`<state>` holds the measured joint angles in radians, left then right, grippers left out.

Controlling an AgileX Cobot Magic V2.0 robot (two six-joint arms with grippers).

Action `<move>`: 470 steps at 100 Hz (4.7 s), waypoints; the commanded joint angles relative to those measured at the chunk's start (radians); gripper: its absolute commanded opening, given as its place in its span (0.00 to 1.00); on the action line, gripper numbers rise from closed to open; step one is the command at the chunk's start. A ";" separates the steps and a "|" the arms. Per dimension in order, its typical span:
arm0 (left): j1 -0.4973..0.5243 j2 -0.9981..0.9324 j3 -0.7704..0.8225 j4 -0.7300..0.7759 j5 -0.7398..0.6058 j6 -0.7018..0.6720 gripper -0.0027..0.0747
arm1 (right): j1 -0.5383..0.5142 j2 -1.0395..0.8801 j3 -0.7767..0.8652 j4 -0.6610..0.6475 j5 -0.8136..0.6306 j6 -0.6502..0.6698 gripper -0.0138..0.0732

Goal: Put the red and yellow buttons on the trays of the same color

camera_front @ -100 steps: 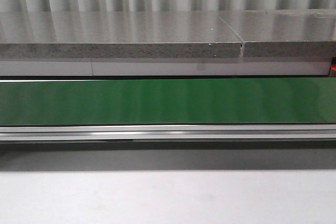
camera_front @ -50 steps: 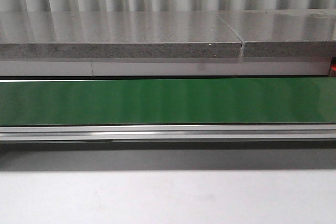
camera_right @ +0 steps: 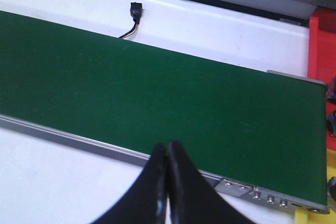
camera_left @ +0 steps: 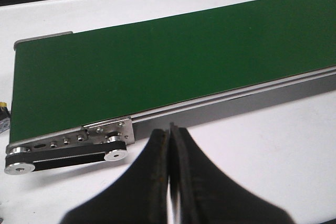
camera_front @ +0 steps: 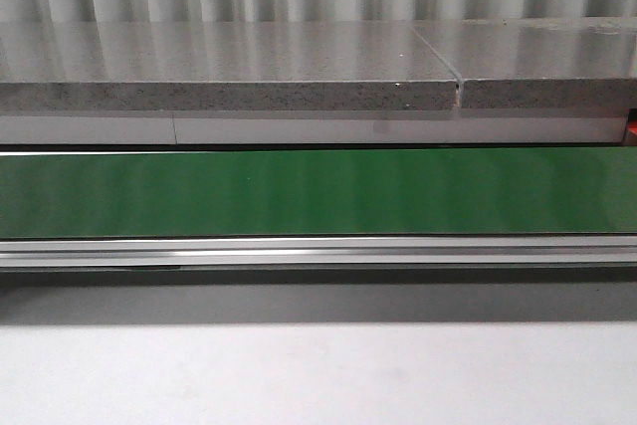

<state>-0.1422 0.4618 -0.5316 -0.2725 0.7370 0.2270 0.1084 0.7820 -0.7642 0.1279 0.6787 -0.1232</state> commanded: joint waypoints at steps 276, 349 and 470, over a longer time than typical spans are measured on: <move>0.666 1.323 -0.940 0.164 0.327 -0.338 0.70 | 0.005 -0.424 0.171 -0.006 -0.018 -0.017 0.08; 0.666 1.492 -1.011 0.149 0.179 -0.338 0.40 | 0.005 -0.424 0.171 -0.006 -0.018 -0.017 0.08; 0.403 0.973 -0.768 0.085 0.204 -0.156 0.25 | 0.005 -0.424 0.171 -0.006 -0.018 -0.017 0.08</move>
<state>0.3079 1.4739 -1.2751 -0.1718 0.9723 0.0700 0.1142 0.3518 -0.5677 0.1254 0.7280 -0.1341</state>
